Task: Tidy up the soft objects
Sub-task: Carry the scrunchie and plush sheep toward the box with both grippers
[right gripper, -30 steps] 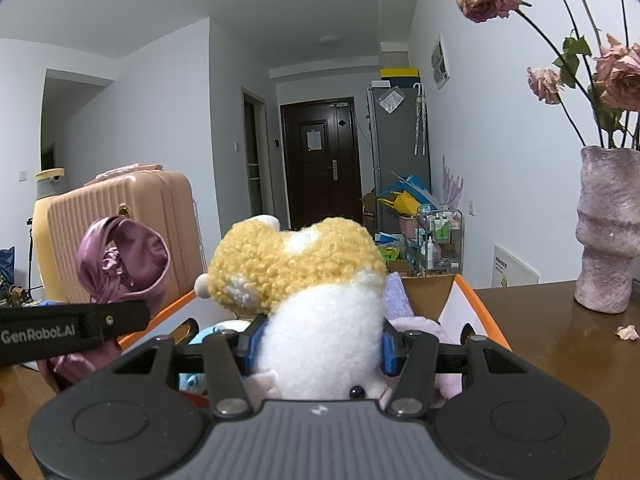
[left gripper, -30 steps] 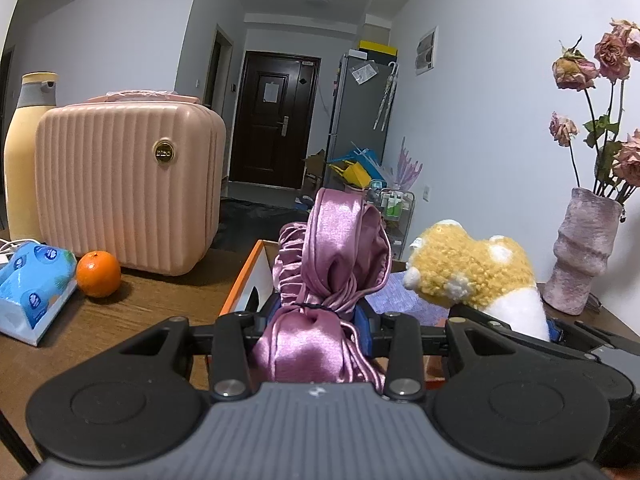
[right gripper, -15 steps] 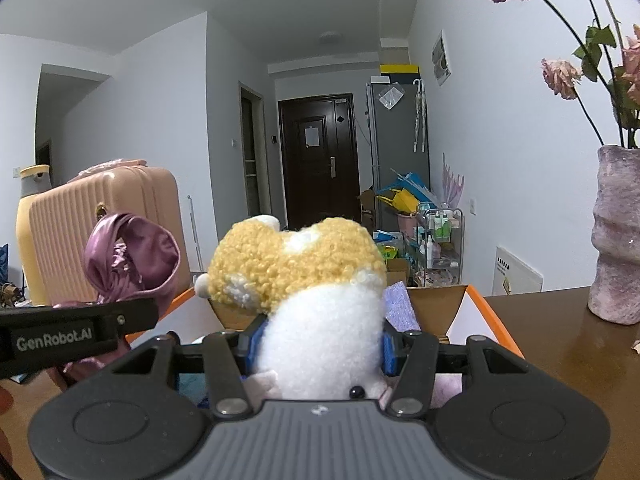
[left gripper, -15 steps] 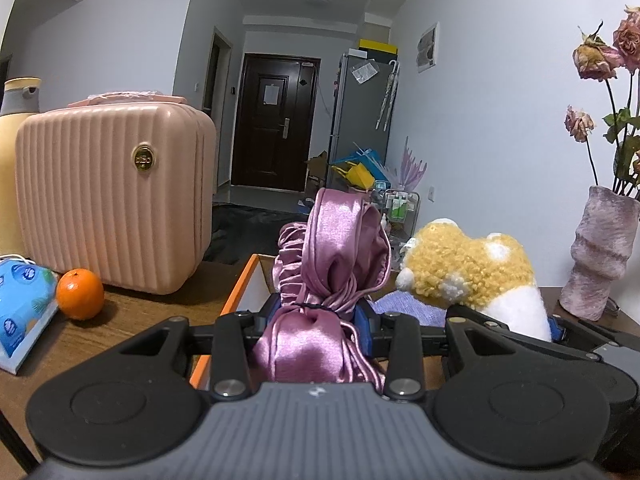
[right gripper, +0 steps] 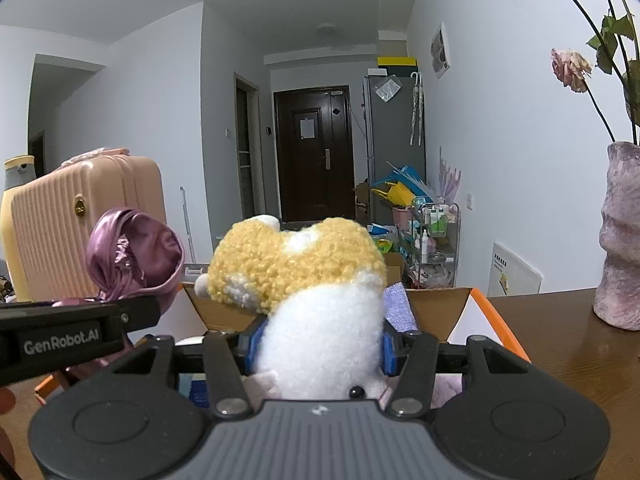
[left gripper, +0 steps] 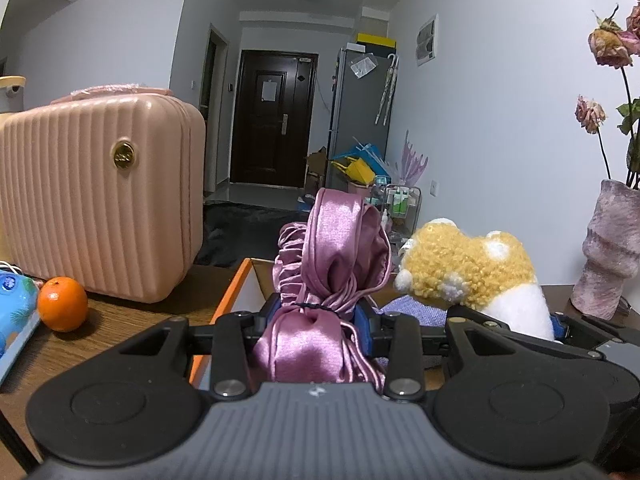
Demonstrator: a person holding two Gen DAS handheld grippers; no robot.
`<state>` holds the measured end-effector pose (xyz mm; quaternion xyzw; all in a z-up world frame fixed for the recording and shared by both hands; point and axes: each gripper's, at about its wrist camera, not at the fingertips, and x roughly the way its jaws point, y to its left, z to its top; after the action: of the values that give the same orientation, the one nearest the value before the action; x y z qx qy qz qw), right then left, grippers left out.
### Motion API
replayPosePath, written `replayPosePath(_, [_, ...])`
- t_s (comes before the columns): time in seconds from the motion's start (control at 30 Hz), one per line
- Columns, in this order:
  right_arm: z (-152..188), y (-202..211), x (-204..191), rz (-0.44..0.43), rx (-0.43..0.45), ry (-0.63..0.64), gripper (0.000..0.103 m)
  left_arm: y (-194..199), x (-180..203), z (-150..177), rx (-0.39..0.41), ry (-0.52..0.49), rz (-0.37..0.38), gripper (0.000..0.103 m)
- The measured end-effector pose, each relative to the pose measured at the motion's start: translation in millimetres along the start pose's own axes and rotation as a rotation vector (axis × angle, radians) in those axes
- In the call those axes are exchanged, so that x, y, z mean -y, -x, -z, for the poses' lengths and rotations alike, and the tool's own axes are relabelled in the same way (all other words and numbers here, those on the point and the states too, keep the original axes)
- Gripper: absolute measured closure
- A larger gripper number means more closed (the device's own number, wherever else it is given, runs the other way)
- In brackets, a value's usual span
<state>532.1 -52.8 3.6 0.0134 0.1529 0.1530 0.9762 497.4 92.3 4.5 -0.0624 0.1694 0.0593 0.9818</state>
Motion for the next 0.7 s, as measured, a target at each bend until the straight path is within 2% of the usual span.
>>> replayPosePath(0.37, [0.1, -16.7, 1.2, 0.034, -0.012, 0.001, 0.051, -30.2, 2.7, 0.4, -0.035, -0.001, 0.013, 0.065])
replayPosePath(0.7, [5.2, -24.3, -8.7, 0.064, -0.018, 0.017, 0.051, -47.0, 2.6, 0.8, -0.045, -0.009, -0.013, 0.065])
